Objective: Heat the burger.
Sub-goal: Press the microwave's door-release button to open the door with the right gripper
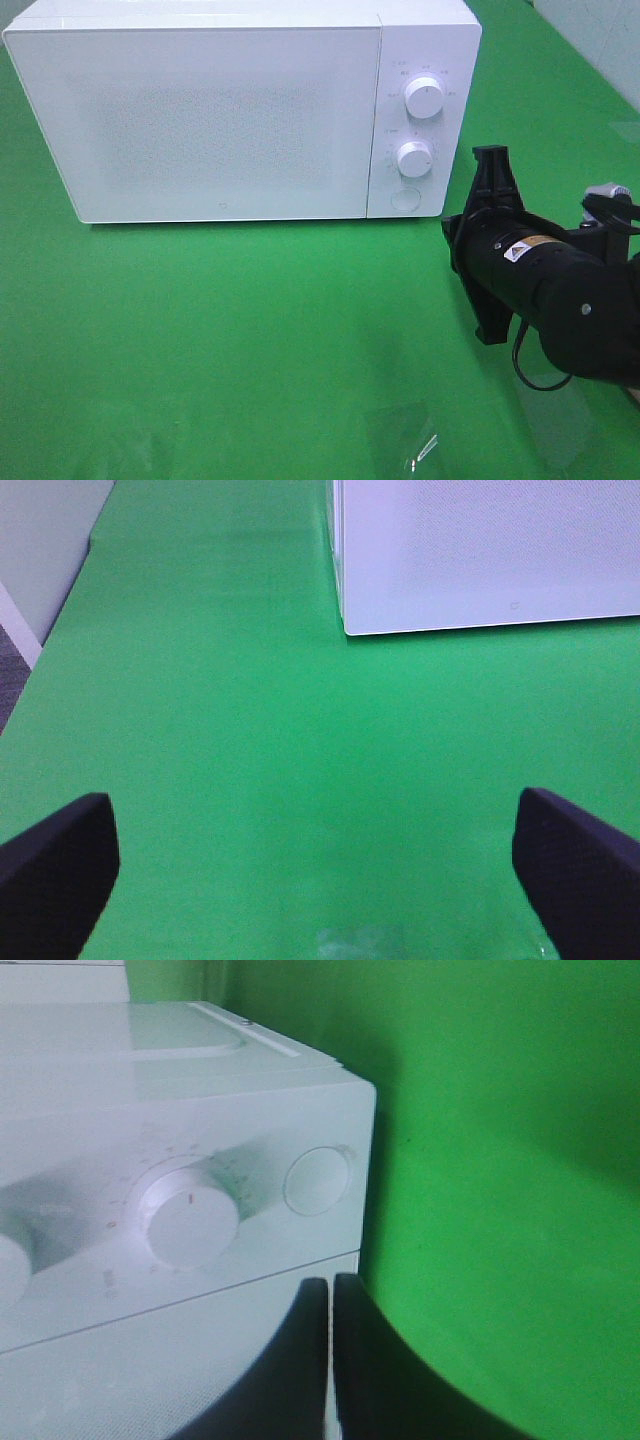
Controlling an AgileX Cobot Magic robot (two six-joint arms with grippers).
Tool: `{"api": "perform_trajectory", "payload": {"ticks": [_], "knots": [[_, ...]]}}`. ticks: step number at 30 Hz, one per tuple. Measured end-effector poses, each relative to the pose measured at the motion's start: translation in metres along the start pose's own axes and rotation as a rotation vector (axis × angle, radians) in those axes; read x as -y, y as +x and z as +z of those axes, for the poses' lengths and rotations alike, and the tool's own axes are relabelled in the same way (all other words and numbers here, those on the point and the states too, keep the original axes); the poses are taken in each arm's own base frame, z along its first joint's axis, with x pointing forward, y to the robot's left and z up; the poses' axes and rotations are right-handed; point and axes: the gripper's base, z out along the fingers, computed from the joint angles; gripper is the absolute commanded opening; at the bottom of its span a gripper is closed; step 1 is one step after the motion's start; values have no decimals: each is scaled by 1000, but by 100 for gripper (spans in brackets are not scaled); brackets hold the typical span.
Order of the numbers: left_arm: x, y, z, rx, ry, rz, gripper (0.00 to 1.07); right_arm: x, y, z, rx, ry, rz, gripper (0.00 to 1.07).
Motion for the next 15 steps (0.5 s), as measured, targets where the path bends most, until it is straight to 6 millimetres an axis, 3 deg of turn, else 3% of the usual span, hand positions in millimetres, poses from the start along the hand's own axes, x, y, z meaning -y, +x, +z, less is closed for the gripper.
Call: {"api": "perform_trajectory", "payload": {"ticks": [15], "knots": [[0, 0, 0, 0, 1, 0, 100, 6, 10, 49, -21, 11, 31, 0]]}}
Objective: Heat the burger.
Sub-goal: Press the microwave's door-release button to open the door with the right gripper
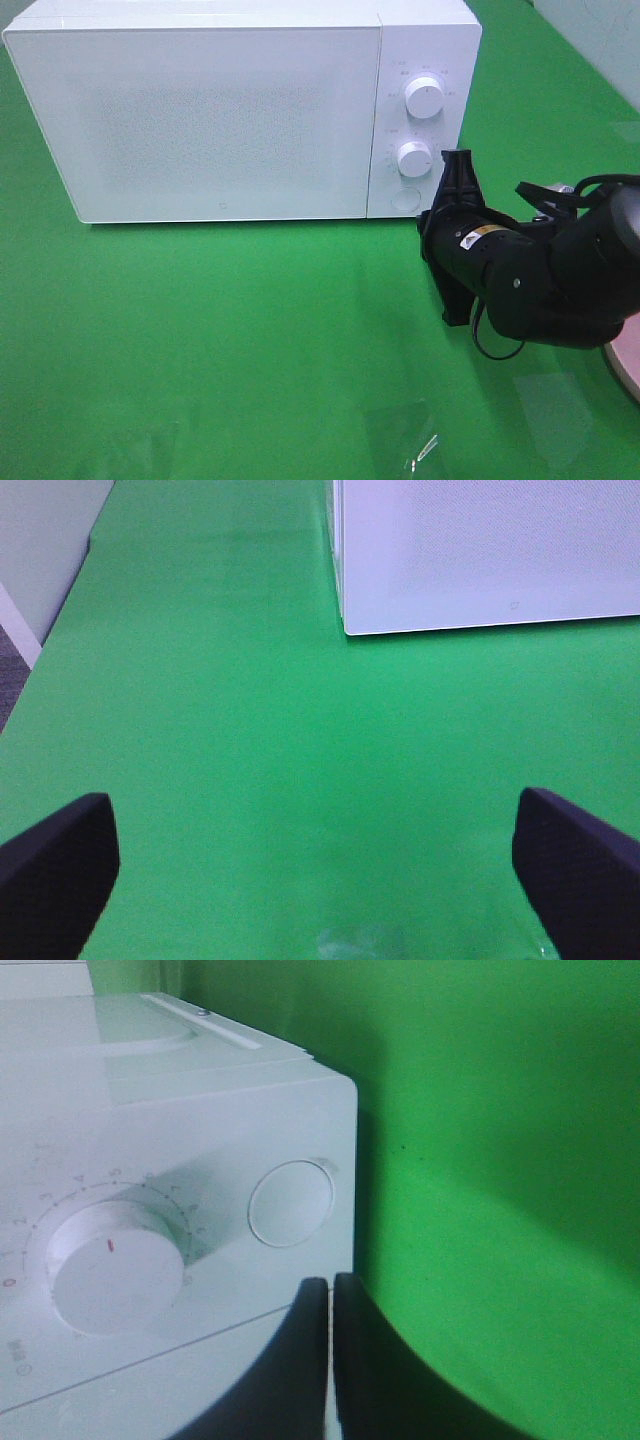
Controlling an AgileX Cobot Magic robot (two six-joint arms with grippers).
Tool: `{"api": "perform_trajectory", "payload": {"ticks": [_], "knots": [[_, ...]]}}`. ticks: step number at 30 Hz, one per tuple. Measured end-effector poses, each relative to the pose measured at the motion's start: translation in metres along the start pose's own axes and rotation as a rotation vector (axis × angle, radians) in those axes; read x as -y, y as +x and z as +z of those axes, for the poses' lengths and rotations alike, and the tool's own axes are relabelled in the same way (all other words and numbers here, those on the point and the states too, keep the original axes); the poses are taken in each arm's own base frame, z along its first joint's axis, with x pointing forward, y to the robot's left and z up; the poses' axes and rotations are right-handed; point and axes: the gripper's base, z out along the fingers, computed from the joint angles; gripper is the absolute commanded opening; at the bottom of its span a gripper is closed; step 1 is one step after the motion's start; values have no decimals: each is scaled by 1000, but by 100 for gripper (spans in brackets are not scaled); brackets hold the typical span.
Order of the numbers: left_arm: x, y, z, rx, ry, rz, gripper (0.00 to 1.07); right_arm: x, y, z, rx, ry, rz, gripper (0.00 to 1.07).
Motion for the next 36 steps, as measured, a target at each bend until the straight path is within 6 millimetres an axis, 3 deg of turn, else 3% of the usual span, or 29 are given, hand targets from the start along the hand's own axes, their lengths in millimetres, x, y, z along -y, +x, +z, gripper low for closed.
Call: {"api": "perform_trajectory", "payload": {"ticks": [16, 31, 36], "knots": [[0, 0, 0, 0, 0, 0, 100, -3, -3, 44, 14, 9, 28, 0], [0, 0, 0, 0, 0, 0, 100, -11, -3, 61, 21, 1, 55, 0], [0, 0, 0, 0, 0, 0, 100, -3, -1, 72, 20, 35, 74, 0]]}}
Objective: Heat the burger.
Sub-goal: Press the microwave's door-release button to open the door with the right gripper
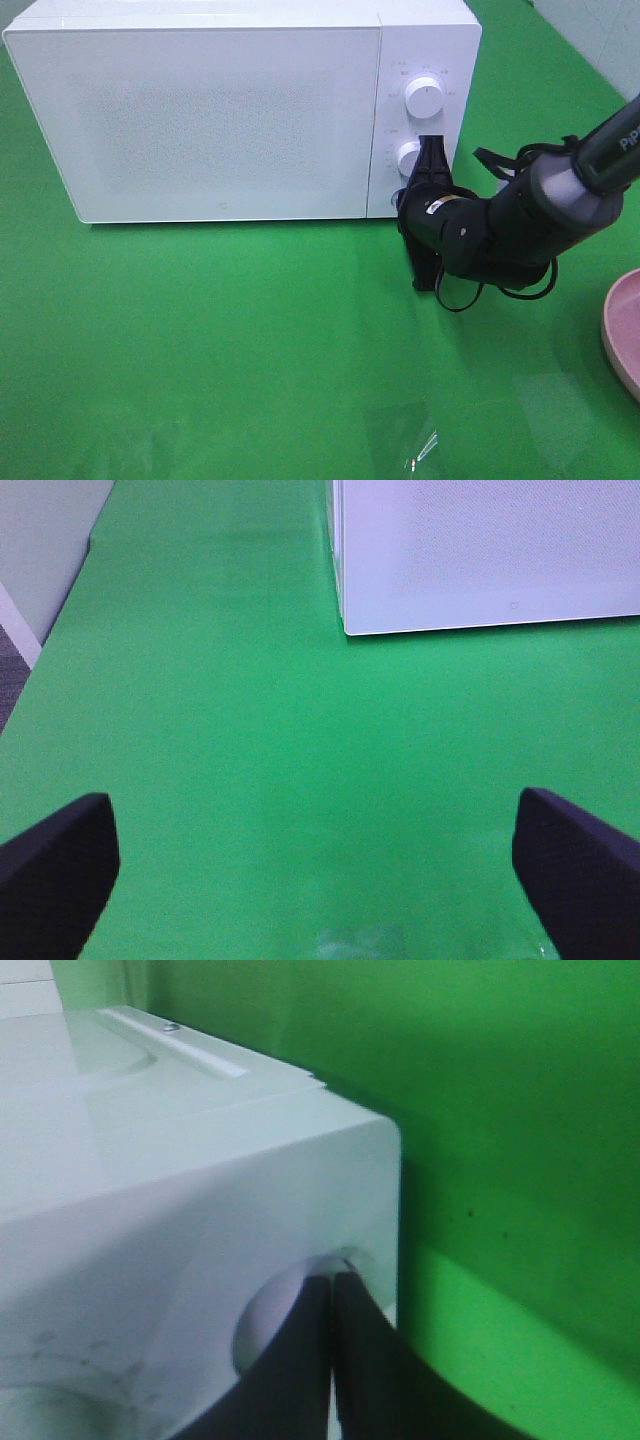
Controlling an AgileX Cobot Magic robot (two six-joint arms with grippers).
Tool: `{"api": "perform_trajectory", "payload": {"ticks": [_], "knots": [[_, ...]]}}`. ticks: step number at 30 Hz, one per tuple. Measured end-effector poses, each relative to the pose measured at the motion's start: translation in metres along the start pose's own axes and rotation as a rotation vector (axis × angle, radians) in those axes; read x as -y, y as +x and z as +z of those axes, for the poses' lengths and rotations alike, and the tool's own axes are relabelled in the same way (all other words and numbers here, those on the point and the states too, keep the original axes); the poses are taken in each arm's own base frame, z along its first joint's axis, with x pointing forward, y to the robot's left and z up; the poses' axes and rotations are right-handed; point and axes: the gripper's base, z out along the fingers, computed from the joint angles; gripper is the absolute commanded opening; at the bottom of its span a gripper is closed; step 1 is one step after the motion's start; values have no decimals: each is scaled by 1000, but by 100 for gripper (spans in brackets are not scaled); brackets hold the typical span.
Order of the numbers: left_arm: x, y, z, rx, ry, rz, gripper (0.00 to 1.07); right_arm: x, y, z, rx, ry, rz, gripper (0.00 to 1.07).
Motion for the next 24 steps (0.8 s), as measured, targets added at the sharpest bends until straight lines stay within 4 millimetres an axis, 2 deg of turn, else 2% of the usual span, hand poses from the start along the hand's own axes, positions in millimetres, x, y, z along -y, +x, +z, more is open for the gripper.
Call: {"api": "perform_trajectory", "payload": {"ticks": [24], "knots": [[0, 0, 0, 0, 0, 0, 100, -3, -1, -2, 34, -108, 81, 0]]}}
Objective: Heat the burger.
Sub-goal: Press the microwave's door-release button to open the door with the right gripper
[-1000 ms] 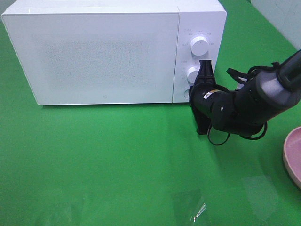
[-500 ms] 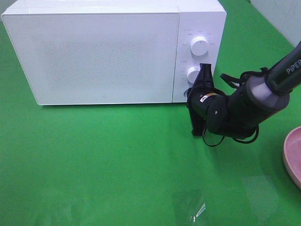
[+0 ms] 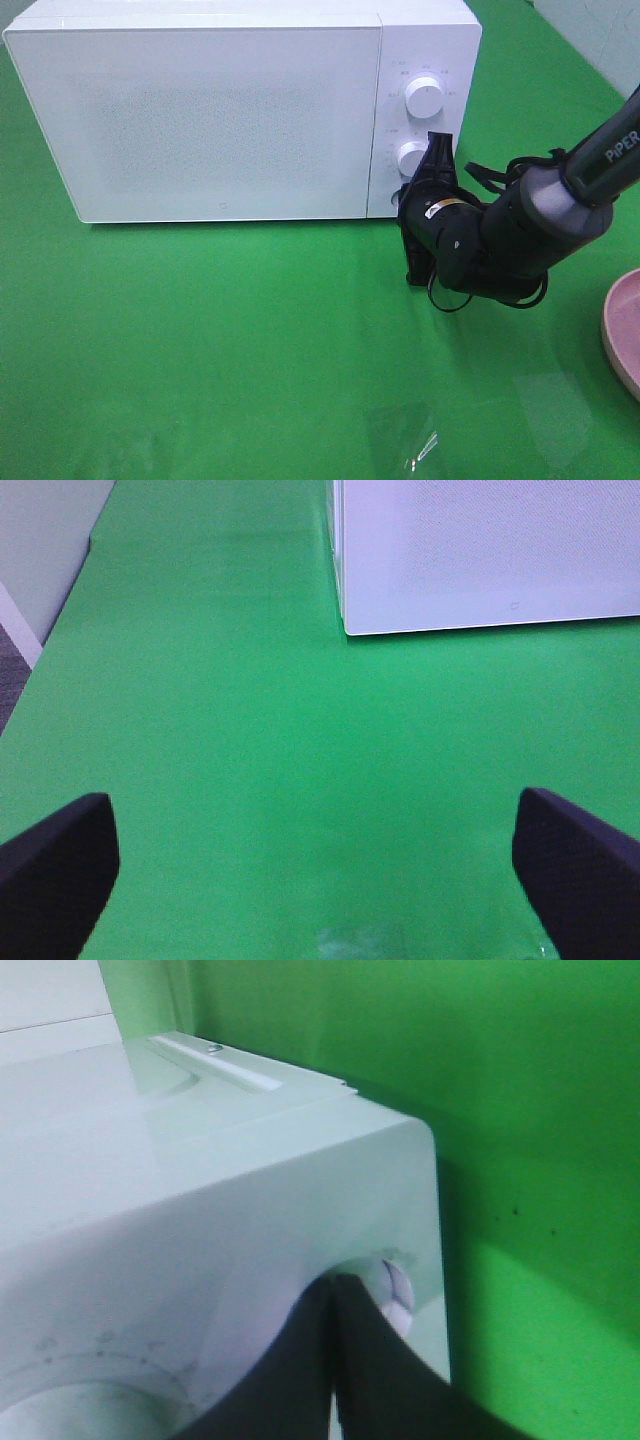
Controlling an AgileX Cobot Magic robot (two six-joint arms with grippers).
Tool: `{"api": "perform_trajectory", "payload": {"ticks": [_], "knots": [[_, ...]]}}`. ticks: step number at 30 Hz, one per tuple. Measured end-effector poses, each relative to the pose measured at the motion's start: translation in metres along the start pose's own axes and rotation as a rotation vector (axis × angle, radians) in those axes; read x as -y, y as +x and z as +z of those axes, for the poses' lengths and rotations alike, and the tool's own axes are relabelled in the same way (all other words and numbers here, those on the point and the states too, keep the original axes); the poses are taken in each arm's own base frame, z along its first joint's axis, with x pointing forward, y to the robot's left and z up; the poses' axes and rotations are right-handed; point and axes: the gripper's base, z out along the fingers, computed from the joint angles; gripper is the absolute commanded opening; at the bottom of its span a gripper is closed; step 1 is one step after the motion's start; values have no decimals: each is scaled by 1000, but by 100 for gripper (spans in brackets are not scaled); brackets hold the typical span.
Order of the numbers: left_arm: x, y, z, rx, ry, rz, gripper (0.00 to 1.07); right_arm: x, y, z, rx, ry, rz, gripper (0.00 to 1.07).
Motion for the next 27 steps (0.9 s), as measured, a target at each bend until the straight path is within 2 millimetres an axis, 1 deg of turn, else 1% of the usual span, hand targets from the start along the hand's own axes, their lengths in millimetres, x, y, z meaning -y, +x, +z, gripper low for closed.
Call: {"api": "perform_trajectory", "payload": {"ticks": [5, 14, 27], "knots": [[0, 0, 0, 0, 0, 0, 100, 4, 0, 2, 15, -12, -7, 0], [0, 0, 0, 0, 0, 0, 100, 1, 1, 10, 23, 3, -18, 0], [0, 0, 0, 0, 0, 0, 100, -1, -1, 9, 19, 16, -22, 0]]}}
